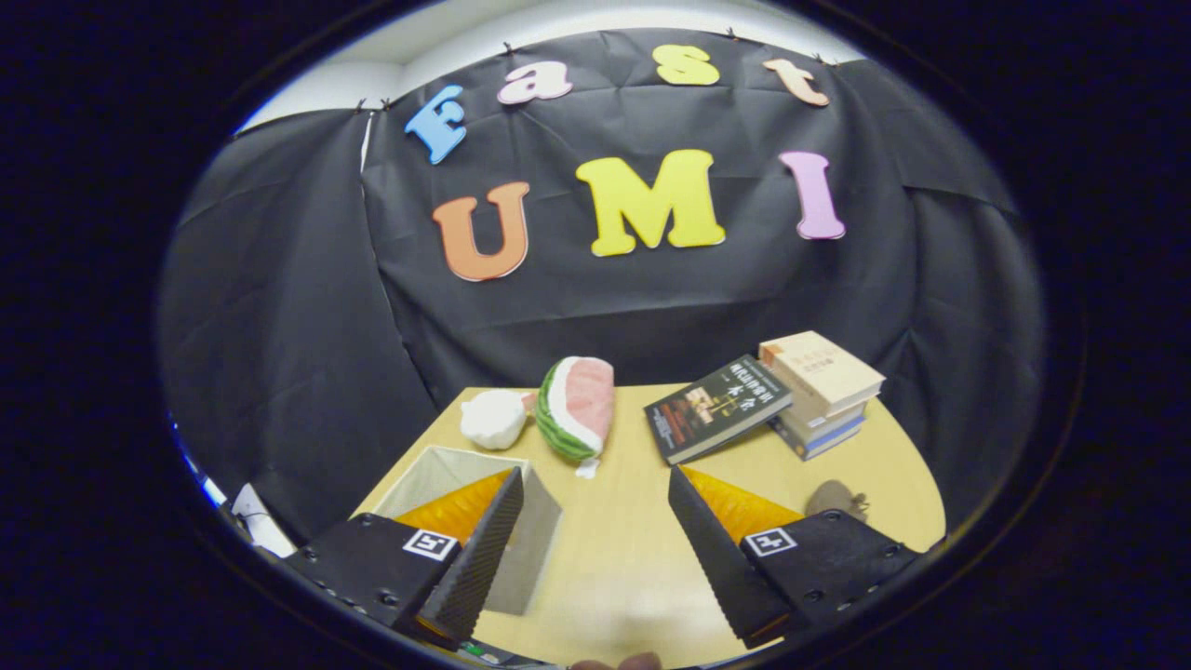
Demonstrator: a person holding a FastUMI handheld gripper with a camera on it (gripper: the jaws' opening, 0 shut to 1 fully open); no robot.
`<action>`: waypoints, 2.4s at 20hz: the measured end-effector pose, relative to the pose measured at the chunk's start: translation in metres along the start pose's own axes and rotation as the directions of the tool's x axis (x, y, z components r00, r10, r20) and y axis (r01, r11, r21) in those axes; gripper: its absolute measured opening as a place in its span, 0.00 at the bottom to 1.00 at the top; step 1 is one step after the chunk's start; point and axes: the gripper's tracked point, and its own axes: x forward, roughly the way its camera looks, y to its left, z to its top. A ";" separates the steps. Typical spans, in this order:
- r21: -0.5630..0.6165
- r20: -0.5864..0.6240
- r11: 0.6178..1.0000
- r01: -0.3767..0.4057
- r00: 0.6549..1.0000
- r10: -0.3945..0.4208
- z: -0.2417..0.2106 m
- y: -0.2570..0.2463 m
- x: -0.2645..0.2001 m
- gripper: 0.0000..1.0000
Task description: Open the storage box then place both shoes into the box .Put the left shoe in first, then the right shoe, with the right side of both shoes facing outward in a uniform manner.
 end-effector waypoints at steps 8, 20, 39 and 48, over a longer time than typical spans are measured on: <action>-0.007 -0.004 0.991 0.134 0.991 -0.134 -0.040 -0.199 -0.042 0.96; 0.011 -0.248 0.976 0.218 0.946 -0.209 -0.176 -0.337 0.032 0.96; 0.130 -0.428 0.957 0.259 0.885 -0.182 -0.205 -0.358 0.099 0.01; 0.367 -0.452 0.861 0.353 0.876 -0.166 -0.174 -0.318 0.064 0.00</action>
